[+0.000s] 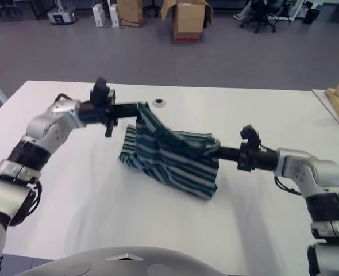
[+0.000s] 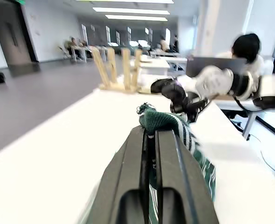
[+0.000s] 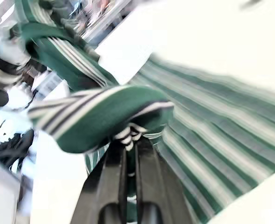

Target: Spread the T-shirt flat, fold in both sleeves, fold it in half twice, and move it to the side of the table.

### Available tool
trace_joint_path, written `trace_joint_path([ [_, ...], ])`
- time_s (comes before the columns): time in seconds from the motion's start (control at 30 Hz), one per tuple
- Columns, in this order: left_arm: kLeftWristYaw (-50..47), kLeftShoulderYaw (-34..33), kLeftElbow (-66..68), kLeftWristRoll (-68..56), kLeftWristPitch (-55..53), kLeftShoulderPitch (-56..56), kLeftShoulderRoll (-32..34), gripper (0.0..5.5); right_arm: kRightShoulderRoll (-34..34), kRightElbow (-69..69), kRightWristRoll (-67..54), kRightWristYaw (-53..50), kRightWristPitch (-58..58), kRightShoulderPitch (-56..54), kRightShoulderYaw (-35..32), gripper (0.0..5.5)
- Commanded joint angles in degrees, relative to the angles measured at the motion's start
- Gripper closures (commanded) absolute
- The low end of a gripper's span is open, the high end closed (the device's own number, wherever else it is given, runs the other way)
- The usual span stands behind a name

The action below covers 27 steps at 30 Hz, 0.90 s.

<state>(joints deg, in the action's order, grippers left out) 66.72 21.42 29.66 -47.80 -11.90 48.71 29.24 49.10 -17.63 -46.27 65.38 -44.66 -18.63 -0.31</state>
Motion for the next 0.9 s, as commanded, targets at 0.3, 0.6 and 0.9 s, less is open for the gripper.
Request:
trace_joint_path([
  [0.3, -16.05, -8.07, 42.37, 28.98, 14.05, 5.54, -9.45, 5.50, -19.87, -37.47, 23.23, -12.30, 16.57, -24.12, 2.88, 5.48],
  [0.6, -28.18, -23.33, 45.07, 29.08, 9.41, 6.75, -16.03, 3.94, -24.33, -48.11, 21.75, -26.21, 22.92, -34.29, -11.51, 3.80],
  [0.9, -20.30, -10.68, 33.75, 47.23, 36.16, 1.01, -12.97, 3.77, -18.83, 4.71, 22.40, -11.56, 19.20, -4.66, 0.52, 3.61],
])
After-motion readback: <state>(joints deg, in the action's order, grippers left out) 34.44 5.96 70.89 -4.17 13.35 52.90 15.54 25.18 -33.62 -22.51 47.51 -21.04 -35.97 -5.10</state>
